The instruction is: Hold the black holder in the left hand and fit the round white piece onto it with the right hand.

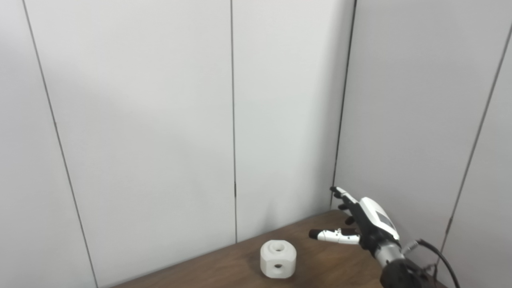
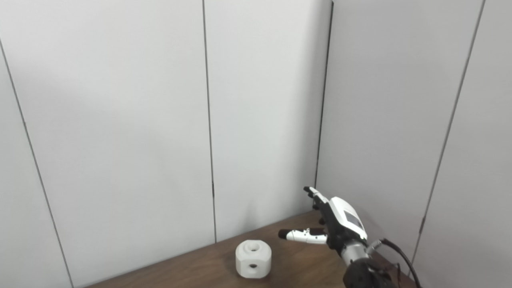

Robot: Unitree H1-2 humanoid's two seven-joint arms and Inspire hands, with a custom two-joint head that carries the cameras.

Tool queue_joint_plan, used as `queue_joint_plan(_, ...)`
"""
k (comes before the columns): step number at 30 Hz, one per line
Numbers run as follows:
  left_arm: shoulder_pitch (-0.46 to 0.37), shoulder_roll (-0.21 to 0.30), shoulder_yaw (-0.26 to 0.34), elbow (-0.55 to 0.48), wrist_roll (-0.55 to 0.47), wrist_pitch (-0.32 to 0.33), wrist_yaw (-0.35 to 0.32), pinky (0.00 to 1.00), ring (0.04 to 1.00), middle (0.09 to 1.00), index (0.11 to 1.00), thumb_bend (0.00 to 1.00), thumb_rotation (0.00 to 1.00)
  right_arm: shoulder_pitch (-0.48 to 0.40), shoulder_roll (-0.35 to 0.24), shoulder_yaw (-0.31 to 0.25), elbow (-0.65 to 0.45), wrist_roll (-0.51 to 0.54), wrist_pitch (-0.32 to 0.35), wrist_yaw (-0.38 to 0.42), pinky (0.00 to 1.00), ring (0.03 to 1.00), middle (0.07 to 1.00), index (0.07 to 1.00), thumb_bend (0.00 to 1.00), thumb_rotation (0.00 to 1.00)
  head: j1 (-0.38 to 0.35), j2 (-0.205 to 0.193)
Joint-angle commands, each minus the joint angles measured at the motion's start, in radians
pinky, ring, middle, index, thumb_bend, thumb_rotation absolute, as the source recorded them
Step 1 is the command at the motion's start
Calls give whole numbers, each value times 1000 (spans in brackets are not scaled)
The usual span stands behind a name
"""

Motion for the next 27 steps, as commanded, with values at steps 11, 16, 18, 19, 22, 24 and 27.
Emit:
queue_joint_plan(11, 23, 58, 23, -67, -9, 30, -61, 858, 823, 838, 480, 513, 47, -148, -204, 202, 246, 9, -62, 139, 686, 901, 937, 908, 1000, 542, -11, 41)
queue_joint_plan(16, 35, 64, 28, -93, -16, 42, -86, 878, 831, 844, 479, 512, 48, -189, -196, 261, 317, 20, -79, 148, 710, 928, 963, 906, 1000, 541, 1, 59)
queue_joint_plan(18, 41, 67, 31, -107, -19, 48, -91, 903, 835, 847, 479, 512, 48, -207, -190, 286, 346, 19, -83, 149, 725, 949, 977, 909, 1000, 538, 4, 65)
queue_joint_plan(19, 43, 68, 32, -111, -18, 49, -89, 896, 833, 846, 479, 512, 48, -216, -185, 298, 361, 20, -88, 147, 730, 955, 981, 910, 1000, 540, 4, 66)
queue_joint_plan(22, 53, 72, 35, -134, -10, 60, -91, 857, 825, 839, 479, 512, 48, -240, -169, 330, 395, 19, -102, 142, 748, 973, 990, 910, 1000, 528, 5, 73)
queue_joint_plan(24, 61, 75, 36, -146, -9, 65, -94, 843, 824, 839, 480, 513, 47, -255, -162, 352, 408, 15, -104, 148, 754, 982, 998, 911, 1000, 509, 6, 80)
queue_joint_plan(27, 70, 76, 37, -154, -11, 63, -95, 857, 831, 844, 480, 512, 47, -277, -154, 385, 422, 7, -97, 158, 777, 989, 1000, 914, 1000, 498, 5, 86)
